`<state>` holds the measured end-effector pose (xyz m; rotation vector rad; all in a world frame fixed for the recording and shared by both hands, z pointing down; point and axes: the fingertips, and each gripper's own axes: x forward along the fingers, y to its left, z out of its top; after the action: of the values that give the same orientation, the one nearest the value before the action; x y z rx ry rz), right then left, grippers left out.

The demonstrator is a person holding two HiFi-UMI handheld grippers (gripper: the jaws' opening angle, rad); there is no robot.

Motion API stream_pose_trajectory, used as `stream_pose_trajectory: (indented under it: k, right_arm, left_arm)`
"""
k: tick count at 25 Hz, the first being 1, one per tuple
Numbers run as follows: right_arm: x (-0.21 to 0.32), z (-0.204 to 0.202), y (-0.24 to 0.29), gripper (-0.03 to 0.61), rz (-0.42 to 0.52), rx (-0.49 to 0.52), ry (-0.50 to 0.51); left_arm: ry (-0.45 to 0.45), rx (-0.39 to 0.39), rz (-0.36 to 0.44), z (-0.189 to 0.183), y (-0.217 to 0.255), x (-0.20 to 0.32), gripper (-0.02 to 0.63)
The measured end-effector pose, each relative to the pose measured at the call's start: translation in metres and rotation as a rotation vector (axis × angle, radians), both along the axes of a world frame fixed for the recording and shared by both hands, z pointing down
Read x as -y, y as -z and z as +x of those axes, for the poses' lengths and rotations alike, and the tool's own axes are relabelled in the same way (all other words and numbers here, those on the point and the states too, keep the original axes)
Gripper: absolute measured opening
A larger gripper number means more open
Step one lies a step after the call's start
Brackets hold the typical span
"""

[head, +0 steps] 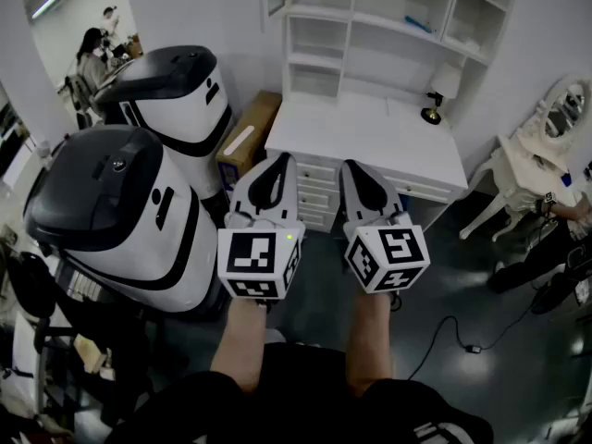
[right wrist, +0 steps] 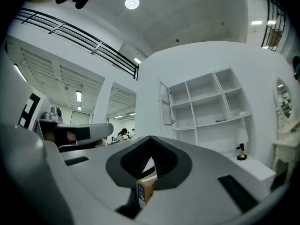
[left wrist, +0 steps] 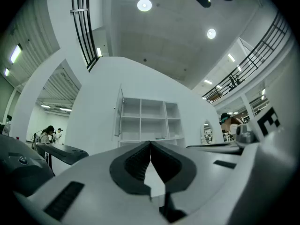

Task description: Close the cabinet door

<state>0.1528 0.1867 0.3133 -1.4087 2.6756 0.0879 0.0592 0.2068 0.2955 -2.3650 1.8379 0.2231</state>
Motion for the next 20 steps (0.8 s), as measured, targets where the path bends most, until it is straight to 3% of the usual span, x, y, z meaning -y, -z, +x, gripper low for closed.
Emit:
stream_pose_trajectory:
  k: [7, 15, 20]
  right_arm:
    - [-0.001, -0.006, -0.011, 0.018, -0.010, -0.034, -0.028]
    - [0.015, -0.040, -0.041, 0.018, -0.055, -0.044, 0.033]
    - [0.038, -0.043, -0.058, 0.018, -0.080, -0.048, -0.020]
  left_arm:
    - [0.012, -0.022, -0.025, -0.010, -0.009, -0.010, 0.013]
    - [0.089, -0.055, -0.081, -0.050, -0.042, 0.008, 0.012]
    - [0.098, -0.092, -0.107, -0.070, -0.061, 0.027, 0.012]
